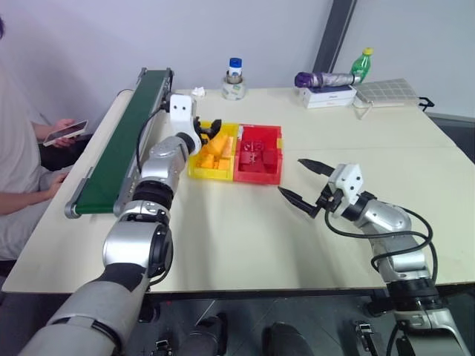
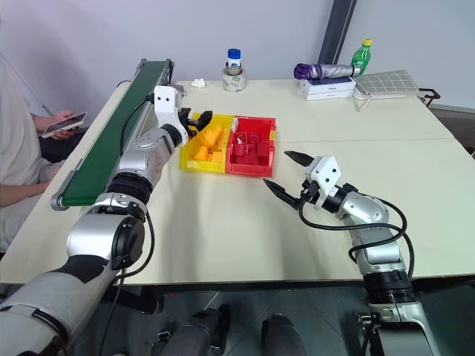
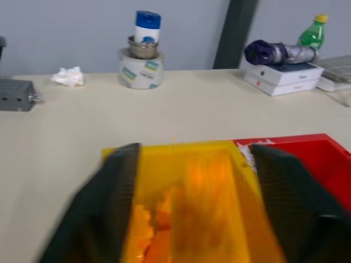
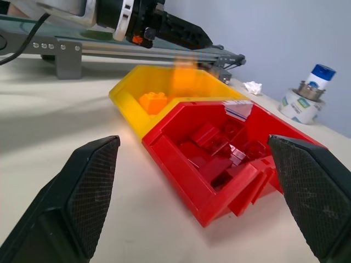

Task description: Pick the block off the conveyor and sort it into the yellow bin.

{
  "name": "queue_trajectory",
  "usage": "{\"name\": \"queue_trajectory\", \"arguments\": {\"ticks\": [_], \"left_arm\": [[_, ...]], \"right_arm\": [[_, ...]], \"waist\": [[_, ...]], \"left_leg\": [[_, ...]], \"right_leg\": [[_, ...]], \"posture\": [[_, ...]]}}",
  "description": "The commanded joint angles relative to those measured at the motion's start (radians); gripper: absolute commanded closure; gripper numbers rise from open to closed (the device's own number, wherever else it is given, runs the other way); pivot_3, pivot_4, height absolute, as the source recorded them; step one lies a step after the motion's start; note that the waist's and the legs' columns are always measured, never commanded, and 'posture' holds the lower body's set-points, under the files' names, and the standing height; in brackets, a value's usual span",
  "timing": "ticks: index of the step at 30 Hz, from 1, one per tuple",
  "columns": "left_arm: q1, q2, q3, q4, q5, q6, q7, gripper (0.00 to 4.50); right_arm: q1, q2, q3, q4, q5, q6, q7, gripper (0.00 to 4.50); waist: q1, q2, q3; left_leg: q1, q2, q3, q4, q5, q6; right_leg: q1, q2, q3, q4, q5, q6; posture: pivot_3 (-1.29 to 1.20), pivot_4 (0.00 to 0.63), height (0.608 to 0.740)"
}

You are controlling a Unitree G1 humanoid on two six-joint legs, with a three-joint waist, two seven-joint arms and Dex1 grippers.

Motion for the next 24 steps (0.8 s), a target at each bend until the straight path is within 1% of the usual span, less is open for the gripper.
{"name": "queue_trajectory", "arguments": {"ticks": [1,2,5,6,8,10,11,12,14,16,18,20,24], "left_arm": [[-0.021,0.032,-0.001,-0.061,0.007,-0.035,-0.024,0.04],[-0.003,0.044,0.0,-0.098,0.002,-0.03,-0.038,0.04],[0.094,0.083,0.002,-0.289,-0.046,0.048,-0.136,0.04],[0.146,0.099,-0.002,-0.385,-0.066,0.09,-0.168,0.04],[0.281,0.158,0.006,-0.635,-0.109,0.195,-0.202,0.04],[0.442,0.253,0.028,-0.894,-0.149,0.278,-0.256,0.04],[0.518,0.31,0.054,-1.014,-0.193,0.362,-0.281,0.04],[0.585,0.368,0.073,-1.113,-0.226,0.434,-0.303,0.04],[0.712,0.475,0.125,-1.255,-0.285,0.507,-0.365,0.04],[0.797,0.538,0.178,-1.335,-0.341,0.552,-0.397,0.04],[0.845,0.568,0.218,-1.367,-0.38,0.586,-0.403,0.04],[0.885,0.574,0.282,-1.363,-0.418,0.603,-0.402,0.04],[0.975,0.575,0.384,-1.312,-0.44,0.579,-0.41,0.04]], "right_arm": [[-0.006,-0.008,-0.021,-0.054,0.006,-0.002,-0.01,0.0],[-0.007,-0.008,-0.022,-0.053,0.008,-0.002,-0.01,0.0],[-0.007,-0.01,-0.022,-0.05,0.007,-0.004,-0.008,0.0],[-0.007,-0.011,-0.024,-0.048,0.01,-0.004,-0.007,0.0],[-0.009,-0.01,-0.02,-0.039,0.009,-0.009,-0.001,0.0],[-0.016,-0.009,-0.018,-0.028,0.01,-0.011,0.006,0.0],[-0.022,-0.01,-0.016,-0.021,0.009,-0.013,0.012,0.0],[-0.028,-0.011,-0.015,-0.015,0.01,-0.014,0.017,0.0],[-0.042,-0.014,-0.016,0.0,0.013,-0.014,0.029,0.0],[-0.052,-0.018,-0.018,0.019,0.014,-0.022,0.044,0.0],[-0.06,-0.017,-0.02,0.031,0.014,-0.026,0.052,0.0],[-0.067,-0.015,-0.02,0.04,0.013,-0.029,0.057,0.0],[-0.074,-0.009,-0.014,0.055,0.012,-0.034,0.074,0.0]], "waist": [[-0.001,0.0,0.0],[-0.002,0.0,0.0],[-0.015,0.0,0.0],[-0.017,0.0,0.0],[-0.026,0.001,0.0],[-0.035,0.001,0.0],[-0.039,0.001,0.0],[-0.044,0.001,0.0],[-0.044,0.001,0.0],[-0.039,0.002,0.0],[-0.02,0.002,0.0],[-0.009,0.002,0.0],[-0.011,0.002,0.0]], "left_leg": [[0.0,0.0,0.0,0.0,0.0,0.0],[0.0,0.0,0.0,0.0,0.0,0.0],[0.0,0.0,0.0,0.0,0.0,0.0],[0.0,0.0,0.0,-0.001,0.0,0.0],[0.0,0.0,0.0,-0.001,0.0,0.0],[0.001,0.001,0.0,-0.002,0.0,0.0],[0.001,0.001,0.0,-0.002,0.0,0.0],[0.001,0.001,0.0,-0.002,0.0,0.0],[0.001,0.002,0.0,-0.002,0.0,-0.001],[0.001,0.002,0.0,-0.002,-0.001,-0.003],[0.003,0.002,0.0,-0.002,-0.001,-0.003],[0.003,0.002,0.0,-0.002,-0.002,-0.003],[0.003,0.002,0.0,-0.002,-0.002,-0.003]], "right_leg": [[0.0,0.0,0.0,0.0,0.0,0.0],[0.0,0.0,0.0,0.0,0.0,0.0],[0.0,0.0,0.0,0.0,0.0,0.0],[0.0,0.0,0.0,0.0,0.0,0.0],[-0.001,0.0,0.001,0.0,0.0,0.0],[-0.001,0.0,0.002,0.0,0.0,0.0],[-0.002,0.001,0.002,0.001,0.0,-0.001],[-0.002,0.001,0.002,0.001,0.0,-0.001],[-0.002,0.001,0.002,0.001,0.0,-0.001],[-0.001,0.001,0.002,0.001,0.0,-0.002],[-0.002,0.001,0.002,0.0,-0.002,-0.006],[-0.002,0.001,0.002,-0.001,-0.002,-0.007],[-0.002,0.0,0.002,-0.001,-0.003,-0.008]], "posture": [[0.0,0.15,0.74],[0.0,0.15,0.74],[0.0,0.15,0.74],[0.0,0.15,0.74],[0.0,0.15,0.74],[0.0,0.15,0.74],[0.0,0.15,0.74],[0.0,0.15,0.74],[0.0,0.15,0.74],[0.0,0.15,0.74],[0.0,0.15,0.74],[0.0,0.15,0.74],[0.0,0.15,0.74]]}}
